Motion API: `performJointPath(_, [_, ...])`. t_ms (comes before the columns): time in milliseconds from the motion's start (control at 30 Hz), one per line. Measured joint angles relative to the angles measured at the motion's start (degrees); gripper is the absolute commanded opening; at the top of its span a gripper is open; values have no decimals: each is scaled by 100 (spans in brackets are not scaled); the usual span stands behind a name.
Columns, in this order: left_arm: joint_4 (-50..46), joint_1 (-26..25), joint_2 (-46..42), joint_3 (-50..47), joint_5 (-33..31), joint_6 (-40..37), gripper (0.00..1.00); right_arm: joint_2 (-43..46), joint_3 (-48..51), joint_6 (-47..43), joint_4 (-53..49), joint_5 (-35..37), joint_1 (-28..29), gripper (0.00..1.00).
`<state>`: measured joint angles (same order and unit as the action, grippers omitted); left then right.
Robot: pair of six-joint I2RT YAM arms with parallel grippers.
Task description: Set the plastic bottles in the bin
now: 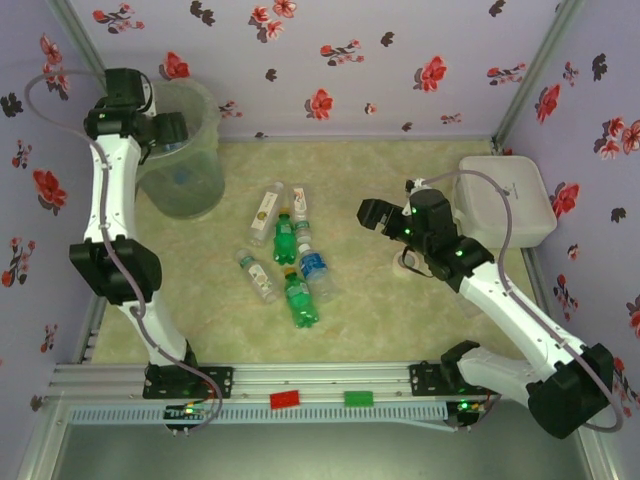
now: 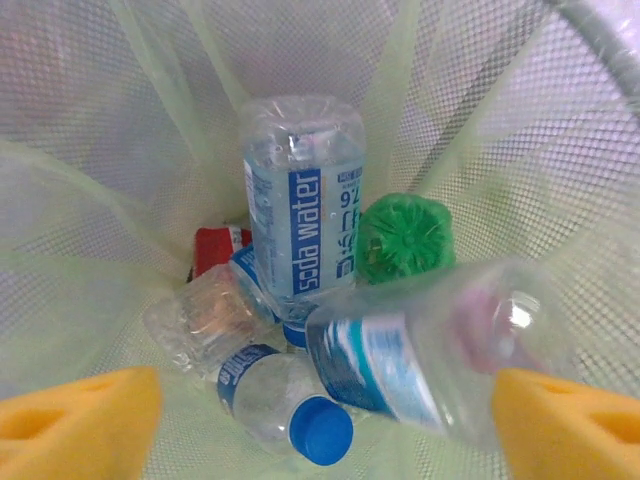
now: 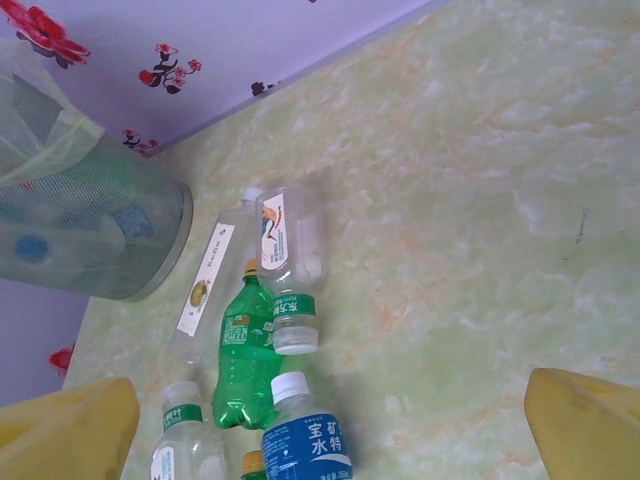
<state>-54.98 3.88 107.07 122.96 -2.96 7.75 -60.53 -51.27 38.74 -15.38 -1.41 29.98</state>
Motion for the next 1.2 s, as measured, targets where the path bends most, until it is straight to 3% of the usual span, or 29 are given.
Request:
performJointPath(267, [297,-227,-658,-26,125,151,100,-37,0,0,-68,20,0,100])
performJointPath(467, [562,-1075,-1126,-52,306,146,100,-216,0,2,-83,15,0,100])
performJointPath(600, [914,-1663,-1602,-584,743,140,100,-400,0,2,-81,-7,0,100])
performJointPath(867, [2463,-2603,-2924,-3628,1126,763,100,-977,0,2,-81,-181,39,100])
performJointPath(1200, [4273,-3029,-4242,-7418,911,2398,100,-1644,-57,0,140,-304,249,100])
